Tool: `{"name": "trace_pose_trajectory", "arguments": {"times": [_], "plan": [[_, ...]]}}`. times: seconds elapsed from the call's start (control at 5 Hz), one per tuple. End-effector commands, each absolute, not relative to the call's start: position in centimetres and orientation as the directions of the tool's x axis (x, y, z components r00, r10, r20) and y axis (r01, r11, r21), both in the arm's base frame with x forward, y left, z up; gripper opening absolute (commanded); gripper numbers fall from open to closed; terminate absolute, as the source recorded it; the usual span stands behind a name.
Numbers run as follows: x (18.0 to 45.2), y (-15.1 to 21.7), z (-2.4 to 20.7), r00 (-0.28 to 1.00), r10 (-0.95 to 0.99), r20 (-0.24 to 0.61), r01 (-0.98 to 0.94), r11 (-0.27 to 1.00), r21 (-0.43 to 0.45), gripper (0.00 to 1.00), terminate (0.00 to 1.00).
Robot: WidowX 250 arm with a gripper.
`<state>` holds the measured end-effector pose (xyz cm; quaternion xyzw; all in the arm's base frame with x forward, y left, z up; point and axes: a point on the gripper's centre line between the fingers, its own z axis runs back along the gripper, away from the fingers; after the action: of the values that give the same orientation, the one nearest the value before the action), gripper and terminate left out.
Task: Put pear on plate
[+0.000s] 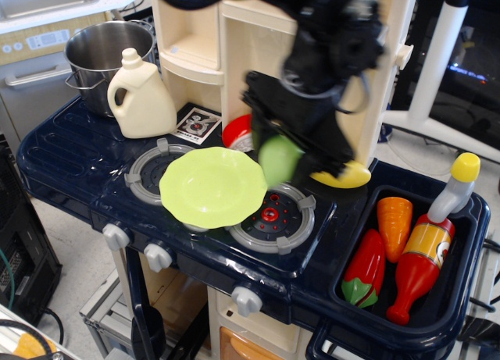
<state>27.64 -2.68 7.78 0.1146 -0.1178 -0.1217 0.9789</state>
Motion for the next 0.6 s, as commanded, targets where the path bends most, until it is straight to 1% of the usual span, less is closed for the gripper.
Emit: {"name": "trace_pose_trajectory", "arguments": {"times": [0.0,0.2,0.4], "plan": [[27.9,1.1,6.8,0.919,-0.296,0.259,0.234,0.941,0.246,0.00,0.00],[28.1,2.2,5.6,0.911,-0.309,0.275,0.250,0.941,0.230,0.00,0.00],[28.7,2.3,4.9,0.890,-0.332,0.312,0.278,0.938,0.205,1.00,0.00]]}}
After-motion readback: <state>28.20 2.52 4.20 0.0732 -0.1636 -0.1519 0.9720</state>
